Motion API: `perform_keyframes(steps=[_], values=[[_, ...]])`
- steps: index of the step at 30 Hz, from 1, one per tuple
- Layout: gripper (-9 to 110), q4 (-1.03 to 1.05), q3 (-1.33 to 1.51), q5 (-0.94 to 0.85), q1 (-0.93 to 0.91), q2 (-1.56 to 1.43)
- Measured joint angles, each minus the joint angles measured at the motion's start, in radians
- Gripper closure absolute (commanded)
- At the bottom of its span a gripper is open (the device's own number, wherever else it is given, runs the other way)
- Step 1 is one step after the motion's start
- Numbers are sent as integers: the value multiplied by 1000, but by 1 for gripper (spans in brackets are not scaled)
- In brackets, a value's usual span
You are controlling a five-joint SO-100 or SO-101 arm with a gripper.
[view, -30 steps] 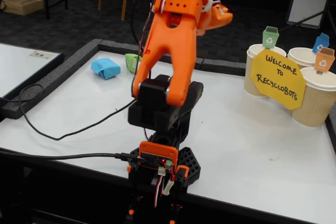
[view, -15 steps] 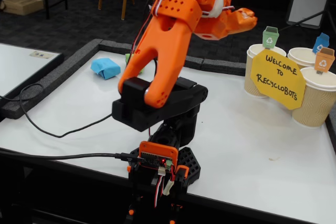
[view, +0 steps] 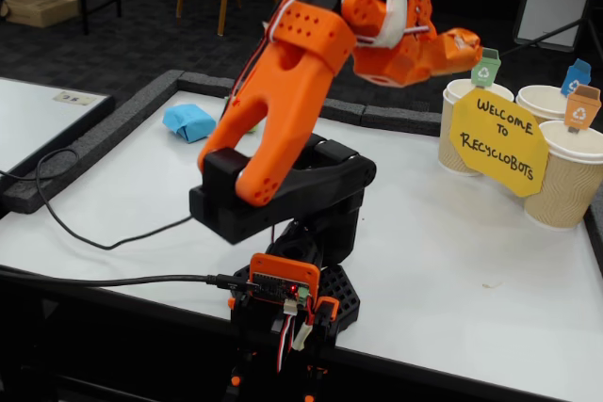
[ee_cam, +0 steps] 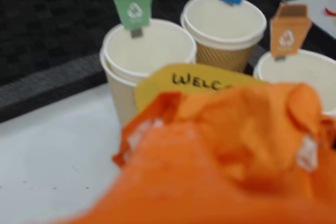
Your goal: Sort rubbish by color.
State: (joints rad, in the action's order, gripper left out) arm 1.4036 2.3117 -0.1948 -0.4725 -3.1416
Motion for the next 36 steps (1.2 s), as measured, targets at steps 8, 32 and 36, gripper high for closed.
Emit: perform_keyframes(steps=[8, 32, 36], values=[[101, -11, 48, 0, 5, -78], [101, -21, 204, 0, 103, -143], [101, -21, 213, 0, 141, -143]])
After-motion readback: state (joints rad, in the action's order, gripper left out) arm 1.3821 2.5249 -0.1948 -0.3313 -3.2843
